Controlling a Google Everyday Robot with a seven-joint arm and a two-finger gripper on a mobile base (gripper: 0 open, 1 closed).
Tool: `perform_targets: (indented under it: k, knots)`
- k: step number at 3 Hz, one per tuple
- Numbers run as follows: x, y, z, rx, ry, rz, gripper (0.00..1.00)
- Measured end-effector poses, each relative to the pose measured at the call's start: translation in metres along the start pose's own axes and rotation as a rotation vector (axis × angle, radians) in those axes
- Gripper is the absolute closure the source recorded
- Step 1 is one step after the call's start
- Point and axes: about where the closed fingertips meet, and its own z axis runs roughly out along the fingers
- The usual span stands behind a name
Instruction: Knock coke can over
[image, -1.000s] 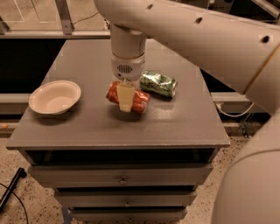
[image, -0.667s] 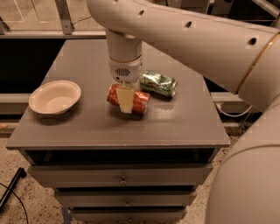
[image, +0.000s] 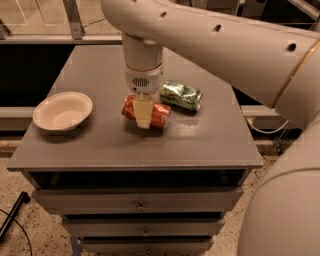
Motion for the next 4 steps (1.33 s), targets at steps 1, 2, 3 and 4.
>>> perform_targets:
  k: [1, 2, 3, 4]
  knots:
    - [-0.001, -0.0009, -0.0001, 0.006, -0.006, 0.0, 0.14]
    - [-0.0018, -0.0017, -0.0003, 0.011, -0.011, 0.001, 0.0]
    - [-0.0018, -0.0017, -0.0003, 0.011, -0.011, 0.001, 0.0]
    - [-0.003, -0.0035, -0.0048, 0.002, -0.064, -0.013, 0.0]
